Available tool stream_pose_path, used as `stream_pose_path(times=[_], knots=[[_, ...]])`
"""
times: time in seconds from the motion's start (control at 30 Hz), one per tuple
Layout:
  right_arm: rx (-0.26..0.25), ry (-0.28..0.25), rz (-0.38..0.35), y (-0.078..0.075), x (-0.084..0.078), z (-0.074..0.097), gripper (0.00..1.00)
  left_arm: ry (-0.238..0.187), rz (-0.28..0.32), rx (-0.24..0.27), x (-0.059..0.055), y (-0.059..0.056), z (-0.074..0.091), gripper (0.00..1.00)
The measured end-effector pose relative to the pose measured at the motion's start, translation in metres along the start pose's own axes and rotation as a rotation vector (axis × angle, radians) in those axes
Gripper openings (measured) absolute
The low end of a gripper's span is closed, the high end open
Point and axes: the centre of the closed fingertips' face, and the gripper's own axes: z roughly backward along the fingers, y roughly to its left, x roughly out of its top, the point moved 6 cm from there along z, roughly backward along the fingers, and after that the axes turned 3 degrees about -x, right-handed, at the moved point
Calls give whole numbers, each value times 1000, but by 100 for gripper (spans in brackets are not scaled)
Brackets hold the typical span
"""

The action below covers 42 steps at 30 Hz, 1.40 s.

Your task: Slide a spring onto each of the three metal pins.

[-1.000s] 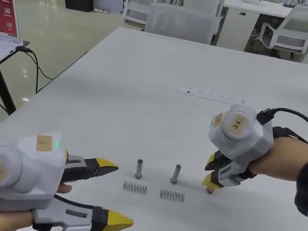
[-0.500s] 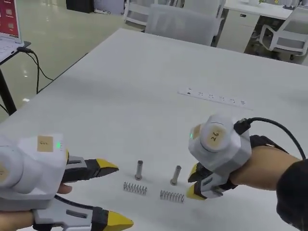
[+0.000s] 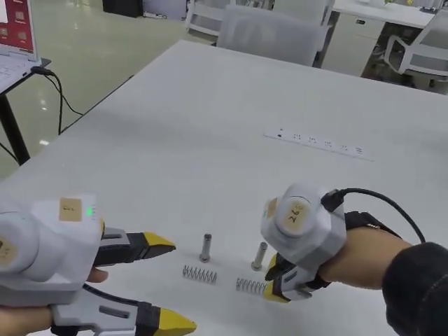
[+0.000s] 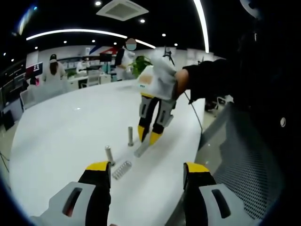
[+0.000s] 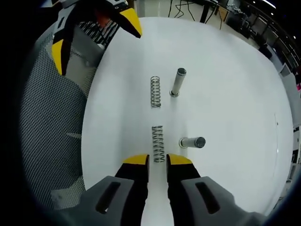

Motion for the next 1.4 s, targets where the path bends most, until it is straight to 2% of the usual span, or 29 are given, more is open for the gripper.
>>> stream_pose_path(times=[0.4,0.87,1.17,1.4], knots=[[16,27,5,-1,-2,-12,10,1,3,-2,-1,1,0,57],[-15,26,29,1,-2,-11,8,8,-4,-7,-2,0,-1,57],[-38,4,4,7,-1,2,8,20,-21,-30,-3,-4,-3,56],[-41,-20,-51,11,-4,11,8,17,-31,-44,-1,-7,-4,55]])
